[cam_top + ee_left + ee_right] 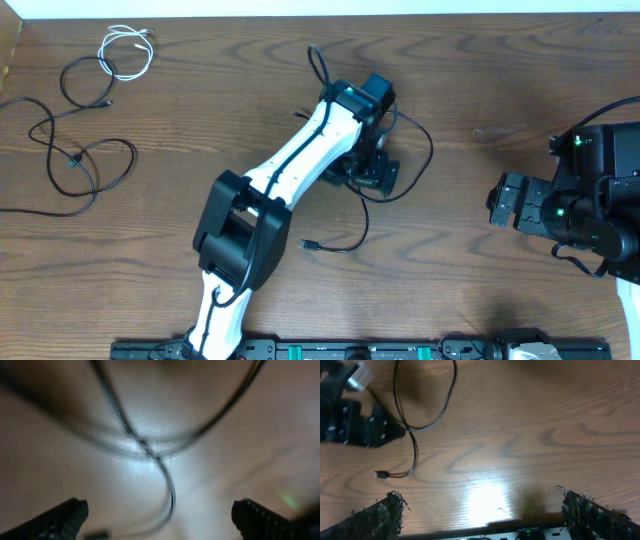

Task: Untangle cables
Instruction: 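Grasp the remaining center black cable with the left gripper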

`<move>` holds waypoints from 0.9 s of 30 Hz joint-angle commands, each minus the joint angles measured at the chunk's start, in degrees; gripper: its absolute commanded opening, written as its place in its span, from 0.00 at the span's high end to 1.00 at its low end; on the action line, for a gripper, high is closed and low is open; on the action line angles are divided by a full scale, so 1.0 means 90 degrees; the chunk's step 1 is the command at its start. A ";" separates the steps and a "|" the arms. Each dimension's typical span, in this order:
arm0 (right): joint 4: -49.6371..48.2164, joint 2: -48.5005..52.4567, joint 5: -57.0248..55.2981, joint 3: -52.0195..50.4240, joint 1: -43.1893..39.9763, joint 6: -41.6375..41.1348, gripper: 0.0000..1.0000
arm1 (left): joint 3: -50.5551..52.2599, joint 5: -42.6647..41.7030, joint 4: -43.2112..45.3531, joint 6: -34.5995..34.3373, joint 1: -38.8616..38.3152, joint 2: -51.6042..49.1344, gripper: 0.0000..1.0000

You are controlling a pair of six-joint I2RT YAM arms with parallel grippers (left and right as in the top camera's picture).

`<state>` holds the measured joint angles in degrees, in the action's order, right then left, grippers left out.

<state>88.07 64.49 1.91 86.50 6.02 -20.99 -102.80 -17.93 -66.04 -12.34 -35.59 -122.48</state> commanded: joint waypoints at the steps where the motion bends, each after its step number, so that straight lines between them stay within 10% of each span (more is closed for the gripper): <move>1: 0.0010 0.0002 -0.0029 0.0029 -0.0039 -0.0041 0.01 | -0.0172 0.0583 0.0549 0.0333 -0.0204 -0.0112 0.03; 17: 0.0010 0.0002 -0.0029 0.0029 -0.0039 -0.0041 0.01 | 0.0194 0.1761 0.2319 0.0415 -0.1107 -0.0204 0.04; 27: 0.0010 0.0002 -0.0029 0.0029 -0.0039 -0.0041 0.01 | 0.0748 0.1763 0.2664 0.0418 -0.1107 -0.0206 0.23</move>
<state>88.07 64.49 1.91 86.50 6.02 -20.99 -97.97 -2.98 -42.44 -8.93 -45.80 -123.13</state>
